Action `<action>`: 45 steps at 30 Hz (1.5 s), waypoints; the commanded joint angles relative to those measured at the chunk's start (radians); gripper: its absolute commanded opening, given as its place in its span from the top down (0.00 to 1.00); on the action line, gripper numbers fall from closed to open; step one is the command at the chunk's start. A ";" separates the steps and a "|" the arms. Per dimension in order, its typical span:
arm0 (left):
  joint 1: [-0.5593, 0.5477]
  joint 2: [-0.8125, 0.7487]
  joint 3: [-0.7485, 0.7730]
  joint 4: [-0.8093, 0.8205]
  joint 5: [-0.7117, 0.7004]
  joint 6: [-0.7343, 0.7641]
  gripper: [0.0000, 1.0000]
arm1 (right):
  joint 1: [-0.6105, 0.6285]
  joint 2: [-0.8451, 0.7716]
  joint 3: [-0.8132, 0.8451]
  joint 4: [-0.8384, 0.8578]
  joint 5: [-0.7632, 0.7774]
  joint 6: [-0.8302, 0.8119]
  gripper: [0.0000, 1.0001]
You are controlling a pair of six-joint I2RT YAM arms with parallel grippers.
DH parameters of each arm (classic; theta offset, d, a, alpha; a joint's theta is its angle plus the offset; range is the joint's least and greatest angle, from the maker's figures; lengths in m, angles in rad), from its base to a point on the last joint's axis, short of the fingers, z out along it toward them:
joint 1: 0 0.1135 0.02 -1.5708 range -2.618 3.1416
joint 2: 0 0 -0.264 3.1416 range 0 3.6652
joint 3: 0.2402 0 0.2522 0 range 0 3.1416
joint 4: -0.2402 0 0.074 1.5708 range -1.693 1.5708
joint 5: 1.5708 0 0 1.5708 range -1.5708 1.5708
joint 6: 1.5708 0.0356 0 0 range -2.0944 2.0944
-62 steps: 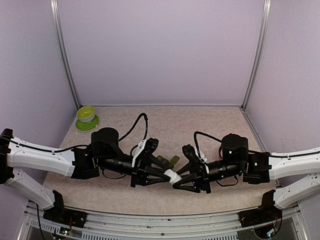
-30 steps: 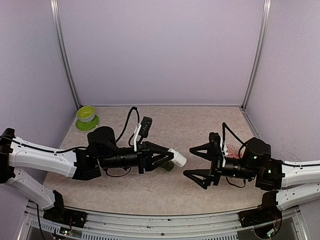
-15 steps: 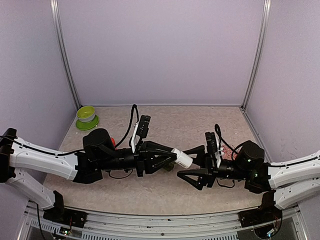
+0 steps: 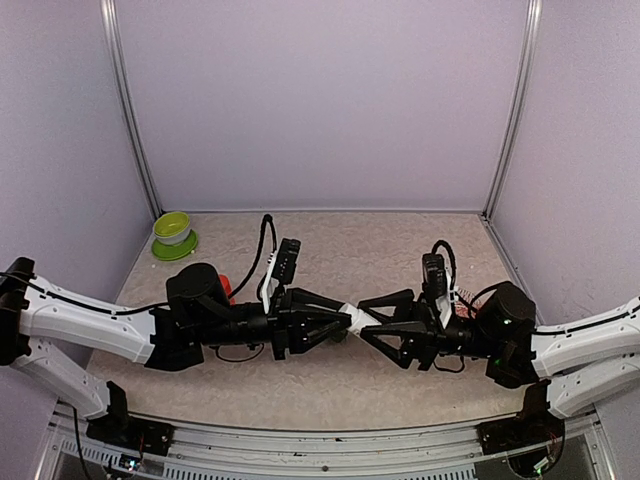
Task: Sort the pills into containers
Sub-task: Pass from the left arm to the right
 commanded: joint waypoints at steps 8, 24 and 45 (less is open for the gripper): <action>-0.006 -0.036 -0.019 0.021 -0.047 0.032 1.00 | -0.002 0.050 0.044 -0.044 -0.015 -0.008 0.49; -0.010 -0.017 -0.010 0.010 -0.042 0.037 1.00 | -0.002 0.007 0.031 -0.090 0.021 -0.030 0.52; -0.017 -0.068 -0.020 -0.053 -0.014 0.106 0.34 | -0.003 -0.008 0.045 -0.136 -0.030 -0.043 0.81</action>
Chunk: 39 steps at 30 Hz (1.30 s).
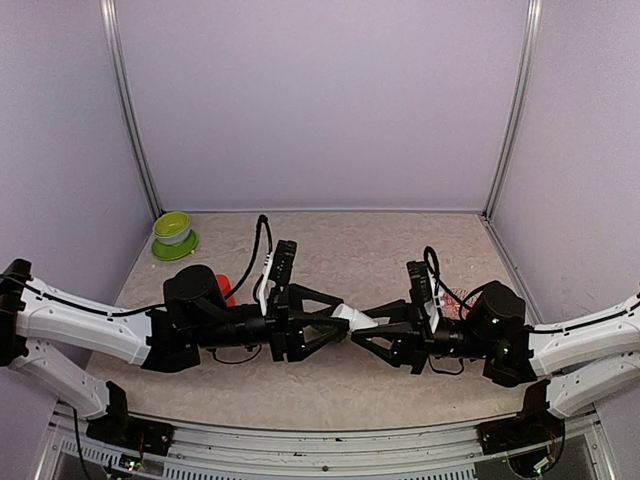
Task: Sort the pills into containers
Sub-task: Pass from the left arm to the right, then unscrew the lid of the pill bottle from the pill bottle.
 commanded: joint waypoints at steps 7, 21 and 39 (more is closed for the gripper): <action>-0.007 -0.160 -0.032 -0.159 0.106 0.365 0.17 | -0.002 -0.040 0.039 -0.033 -0.188 0.122 0.80; -0.009 -0.124 0.076 -0.343 0.188 0.521 0.31 | 0.000 0.021 0.094 0.003 -0.320 0.223 0.78; -0.009 -0.175 0.025 -0.298 0.176 0.520 0.43 | 0.000 0.097 0.100 0.046 -0.317 0.251 0.77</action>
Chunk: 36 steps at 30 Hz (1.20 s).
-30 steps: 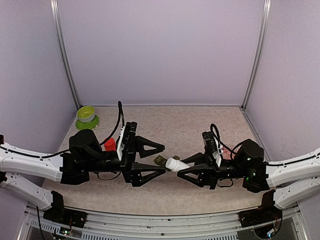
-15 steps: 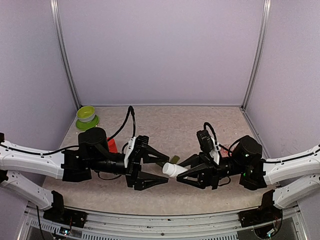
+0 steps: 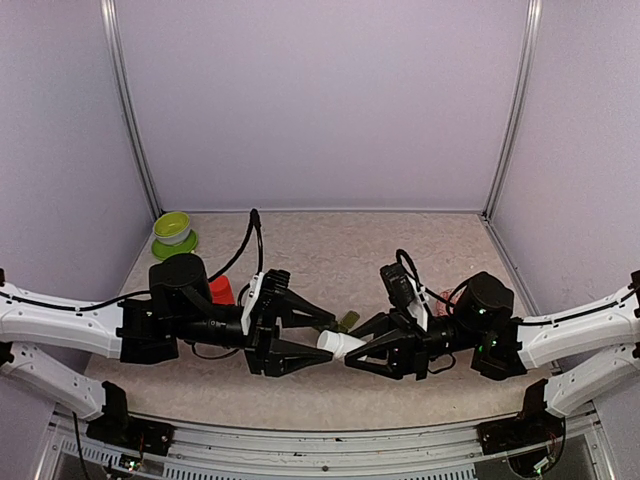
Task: Sort the pills into containers
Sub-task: Unscrew the lid of the pill bottle from the pill bottle.
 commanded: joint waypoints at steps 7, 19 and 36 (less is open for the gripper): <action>-0.007 -0.021 -0.019 0.031 -0.010 -0.010 0.67 | -0.001 0.000 -0.002 0.039 0.041 -0.004 0.77; -0.007 0.053 0.056 0.022 -0.212 -0.395 0.74 | 0.000 -0.103 -0.002 -0.210 0.301 -0.333 0.78; -0.003 0.043 0.055 0.094 -0.257 -0.472 0.01 | 0.042 -0.064 0.010 -0.152 0.326 -0.325 0.79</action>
